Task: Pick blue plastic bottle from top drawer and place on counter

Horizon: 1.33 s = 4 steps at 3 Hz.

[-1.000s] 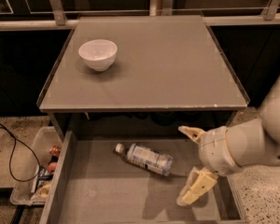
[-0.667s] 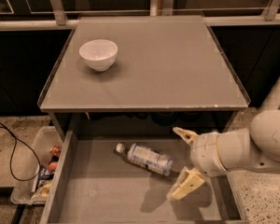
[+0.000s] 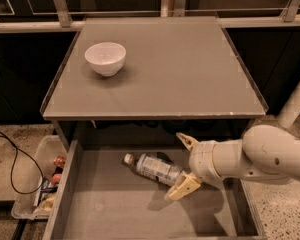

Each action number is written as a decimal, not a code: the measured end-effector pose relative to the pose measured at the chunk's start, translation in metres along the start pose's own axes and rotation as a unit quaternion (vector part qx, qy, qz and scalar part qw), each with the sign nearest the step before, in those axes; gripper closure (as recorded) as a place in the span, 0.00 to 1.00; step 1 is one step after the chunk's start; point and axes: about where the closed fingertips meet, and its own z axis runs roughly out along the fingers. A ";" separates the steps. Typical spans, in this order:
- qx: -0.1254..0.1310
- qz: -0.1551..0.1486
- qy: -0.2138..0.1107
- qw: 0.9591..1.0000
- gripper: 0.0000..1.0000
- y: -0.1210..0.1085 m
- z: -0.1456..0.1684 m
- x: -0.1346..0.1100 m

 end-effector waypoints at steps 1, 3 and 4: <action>0.004 0.011 0.021 1.000 0.00 -0.004 0.027 0.019; 0.005 0.029 0.055 0.998 0.00 -0.004 0.060 0.044; 0.005 0.029 0.055 0.998 0.19 -0.004 0.061 0.044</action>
Offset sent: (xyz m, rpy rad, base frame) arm 0.0296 0.0070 -0.0848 -0.1206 0.0629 -0.0790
